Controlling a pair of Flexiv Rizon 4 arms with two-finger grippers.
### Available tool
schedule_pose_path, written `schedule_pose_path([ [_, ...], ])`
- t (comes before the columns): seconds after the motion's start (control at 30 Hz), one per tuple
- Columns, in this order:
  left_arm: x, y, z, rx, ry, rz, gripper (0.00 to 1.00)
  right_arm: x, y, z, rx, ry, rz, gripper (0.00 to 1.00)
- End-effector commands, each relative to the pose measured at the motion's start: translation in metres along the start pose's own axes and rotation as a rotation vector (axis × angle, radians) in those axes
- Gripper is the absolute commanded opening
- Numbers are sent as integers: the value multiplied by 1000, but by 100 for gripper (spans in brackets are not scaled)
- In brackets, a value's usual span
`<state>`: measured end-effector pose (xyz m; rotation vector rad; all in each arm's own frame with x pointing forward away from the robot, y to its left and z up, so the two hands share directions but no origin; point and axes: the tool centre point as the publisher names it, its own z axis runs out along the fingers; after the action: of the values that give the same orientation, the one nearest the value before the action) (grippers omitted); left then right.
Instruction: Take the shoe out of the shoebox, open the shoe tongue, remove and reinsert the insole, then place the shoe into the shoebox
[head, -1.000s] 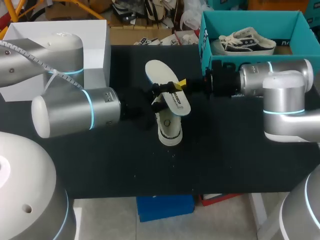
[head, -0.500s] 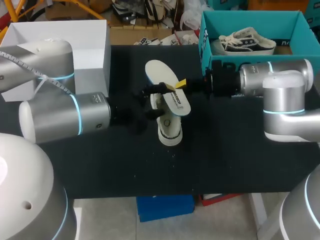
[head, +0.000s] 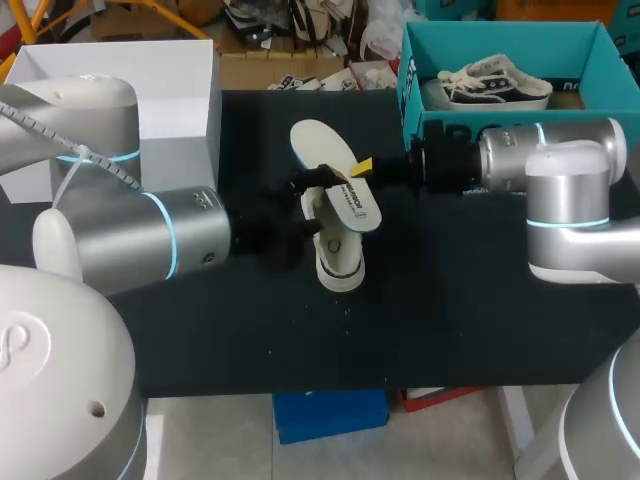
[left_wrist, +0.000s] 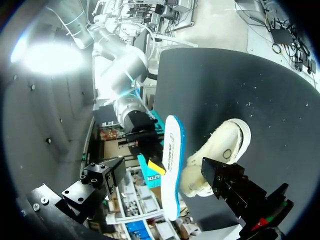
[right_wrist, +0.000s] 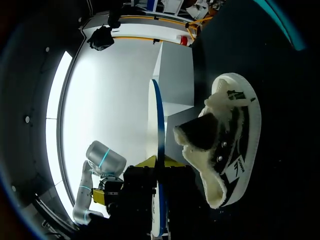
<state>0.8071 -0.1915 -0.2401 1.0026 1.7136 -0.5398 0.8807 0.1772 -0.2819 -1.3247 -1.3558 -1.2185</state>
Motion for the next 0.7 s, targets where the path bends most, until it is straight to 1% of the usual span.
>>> schedule_pose_path([
  [0.03, -1, 2, -2, 0, 72, -40, 100, 0, 0, 1, -3, 0, 0, 0],
  [0.07, 0, 3, -2, 6, 60, -96, 100, 0, 0, 1, -3, 0, 0, 0],
  [0.1, 1, 5, -2, 37, 37, -146, 100, 0, 0, 1, -3, 0, 0, 0],
  [0.17, 0, 6, -1, 71, 53, -203, 100, 0, 0, 1, -3, 0, 0, 0],
  [0.2, 0, 7, 1, 82, 64, -221, 100, 0, 0, 1, -3, 0, 0, 0],
  [0.37, -7, 6, 4, 193, 77, -240, 100, 0, 0, 1, -3, 0, 0, 0],
  [0.47, -10, 9, 4, 222, 127, -230, 100, 0, 0, 1, -3, 0, 0, 0],
  [0.57, -18, 13, 2, 246, 157, -220, 100, 0, 0, 1, -3, 0, 0, 0],
  [0.7, -31, 18, -1, 244, 178, -227, 100, 0, 0, 1, -3, 0, 0, 0],
])
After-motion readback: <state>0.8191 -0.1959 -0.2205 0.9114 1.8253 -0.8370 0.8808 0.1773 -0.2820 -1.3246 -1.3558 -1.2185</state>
